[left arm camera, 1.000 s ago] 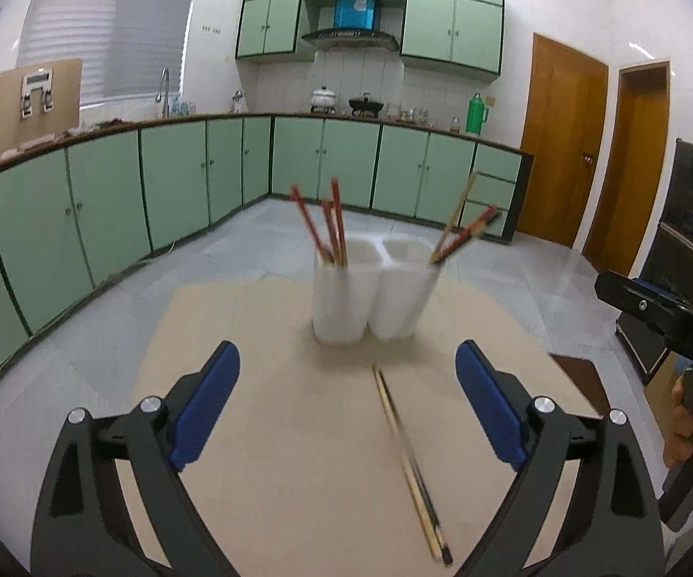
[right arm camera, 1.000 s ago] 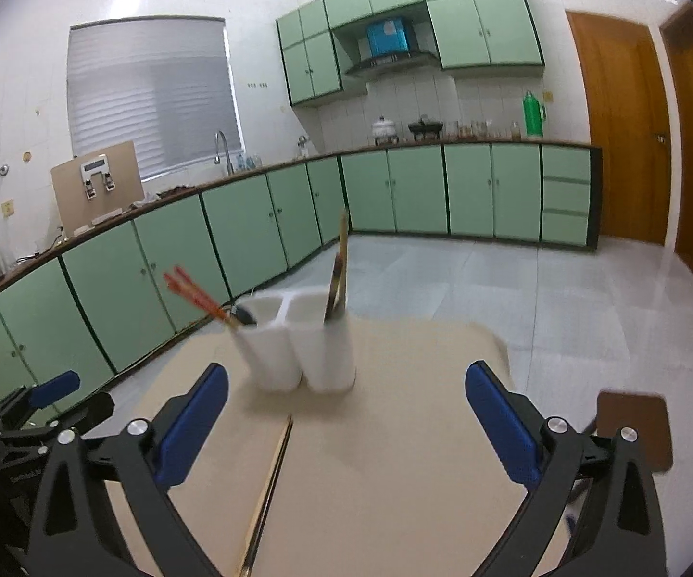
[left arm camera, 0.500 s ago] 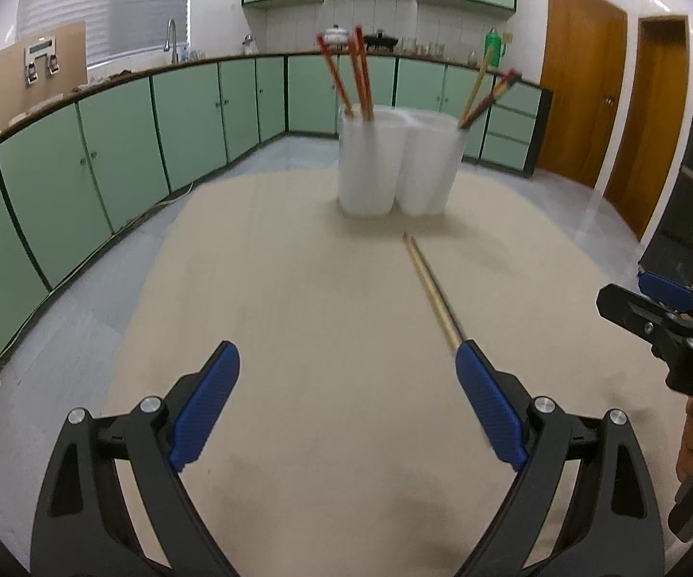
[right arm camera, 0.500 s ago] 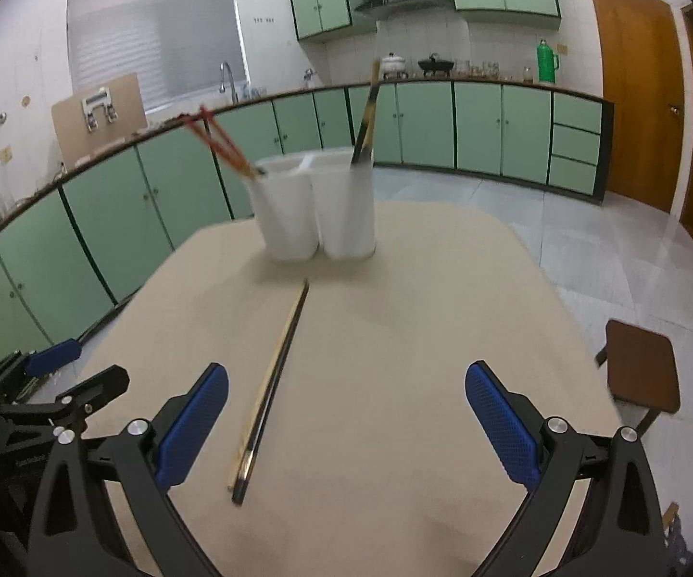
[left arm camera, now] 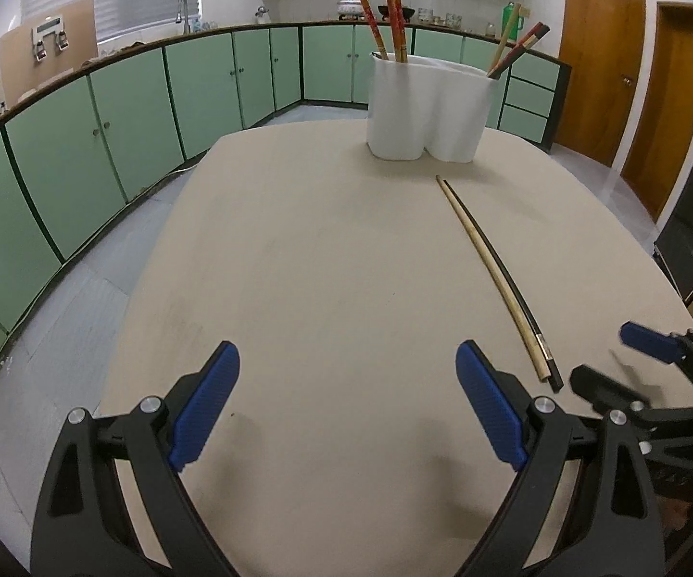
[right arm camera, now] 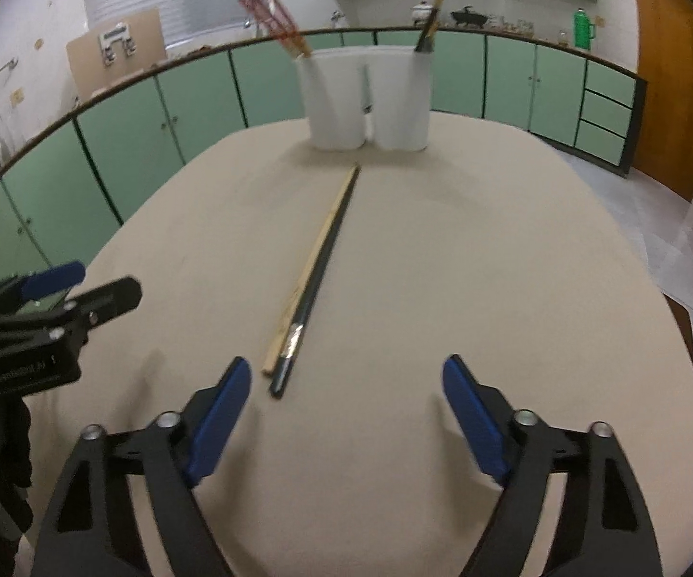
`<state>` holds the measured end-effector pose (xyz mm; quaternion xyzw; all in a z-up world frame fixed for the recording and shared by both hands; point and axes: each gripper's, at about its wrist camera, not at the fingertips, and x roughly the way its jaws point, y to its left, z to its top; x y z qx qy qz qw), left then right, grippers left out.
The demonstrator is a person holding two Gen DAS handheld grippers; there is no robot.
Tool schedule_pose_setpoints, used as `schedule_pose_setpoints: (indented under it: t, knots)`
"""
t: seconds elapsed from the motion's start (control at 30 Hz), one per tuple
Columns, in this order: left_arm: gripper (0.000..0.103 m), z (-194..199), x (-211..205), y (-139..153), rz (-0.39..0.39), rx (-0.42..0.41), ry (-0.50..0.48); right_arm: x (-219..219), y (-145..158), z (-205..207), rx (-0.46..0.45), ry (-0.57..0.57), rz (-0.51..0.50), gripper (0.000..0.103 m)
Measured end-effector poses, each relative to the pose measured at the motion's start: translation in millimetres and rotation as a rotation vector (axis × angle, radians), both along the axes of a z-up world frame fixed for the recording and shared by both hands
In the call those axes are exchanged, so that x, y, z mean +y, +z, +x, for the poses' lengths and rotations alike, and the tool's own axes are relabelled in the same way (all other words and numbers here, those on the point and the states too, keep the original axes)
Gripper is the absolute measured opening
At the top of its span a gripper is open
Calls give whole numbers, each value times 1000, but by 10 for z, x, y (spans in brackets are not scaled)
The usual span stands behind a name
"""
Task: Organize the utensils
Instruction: 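Move both open grippers back to the last wooden and black chopsticks, then close the right gripper on the end of the black chopstick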
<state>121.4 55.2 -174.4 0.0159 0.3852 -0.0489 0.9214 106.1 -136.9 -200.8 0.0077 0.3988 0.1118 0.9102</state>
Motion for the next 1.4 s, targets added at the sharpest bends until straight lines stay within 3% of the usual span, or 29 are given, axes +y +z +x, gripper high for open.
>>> schedule_pose_setpoints:
  t: [0.13,0.27,0.4,0.57,0.77,0.97,1.4]
  knots:
    - [89,-7,9,14,-5,-1,3,71,-44,28,28,23,-16,56]
    - [89,1,-21,12,-8,-2,3,87,-57,21,25,17,-36,51]
    - [89,-5,-49,1,-10,1,-2,15,-42,19,22,-15,-51,37]
    - [89,-15,-79,-7,-11,4,-8,-95,-31,-15,27,-3,27,38]
    - [89,-20,-113,-8,-8,7,-14,0,-42,3,24,19,15,37]
    - [89,-3,-161,-11,-5,11,-18,30,-67,56,31,13,1,8]
    - [89,-6,-612,-113,-38,44,-91,-407,-1,-22,2,-100,42,6]
